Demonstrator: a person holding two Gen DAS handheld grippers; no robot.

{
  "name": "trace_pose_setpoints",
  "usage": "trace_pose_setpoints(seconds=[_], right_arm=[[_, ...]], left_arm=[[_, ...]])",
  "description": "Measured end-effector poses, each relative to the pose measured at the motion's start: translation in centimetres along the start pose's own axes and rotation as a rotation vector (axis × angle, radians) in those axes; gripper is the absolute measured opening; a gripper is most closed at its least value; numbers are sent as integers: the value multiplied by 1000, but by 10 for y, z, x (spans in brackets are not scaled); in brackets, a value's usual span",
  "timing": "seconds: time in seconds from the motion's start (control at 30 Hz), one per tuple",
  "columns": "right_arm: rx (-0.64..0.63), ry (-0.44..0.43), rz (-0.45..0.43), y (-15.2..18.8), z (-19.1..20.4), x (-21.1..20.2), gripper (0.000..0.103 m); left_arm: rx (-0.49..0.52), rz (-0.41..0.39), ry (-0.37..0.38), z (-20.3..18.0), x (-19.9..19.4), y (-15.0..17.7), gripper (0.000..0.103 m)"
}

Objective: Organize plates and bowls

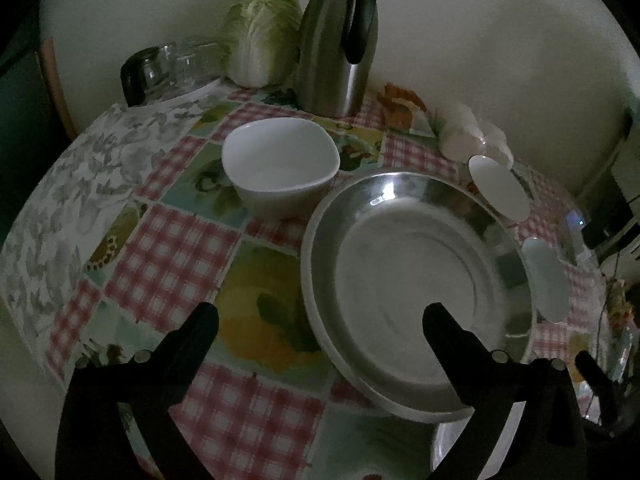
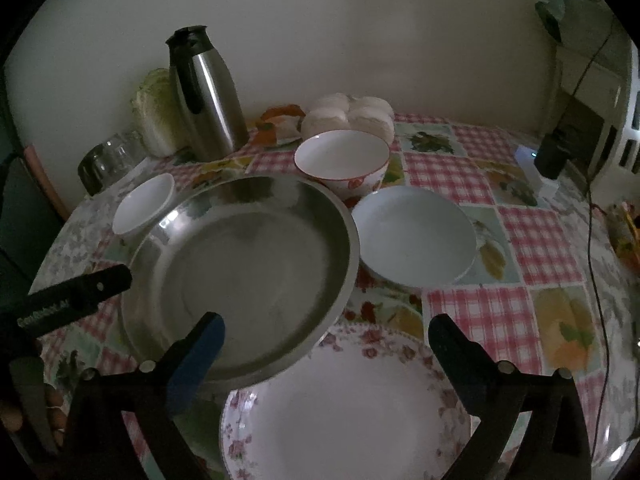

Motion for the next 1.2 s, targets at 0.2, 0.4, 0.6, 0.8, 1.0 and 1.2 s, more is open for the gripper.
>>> trace_pose_setpoints(seconds=[0.2,0.4,0.6,0.8,1.0,1.2], right_arm=[[0,7,-9,7,0,-15,103],[1,24,-18,19,-5,-32,103],[9,31,-23,27,-13,-42,103],[19,36,-20,33,-20,-49,103],[31,36,-1,36,-27,-48,103],[48,18,33,40,-32,-42,101]], left_arm=[[19,-11,49,-6,-10,10,102],[42,3,83,-15,-17,19,102],[90,-13,59,-26,-27,31,102],[123,9,77,-37,-28,43,102],[143,54,99,-47,-23,52,99],[140,117,134,-53,-17,60,76]])
Point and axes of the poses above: each gripper's, at about its wrist camera, not at the fingertips, and x roughly the way its jaws point, z to its left, y to its underside, the point moved 3 cm from there along x, roughly the way its jaws point, and after that the axes turned 6 degrees about -x, right-handed, at the moved point
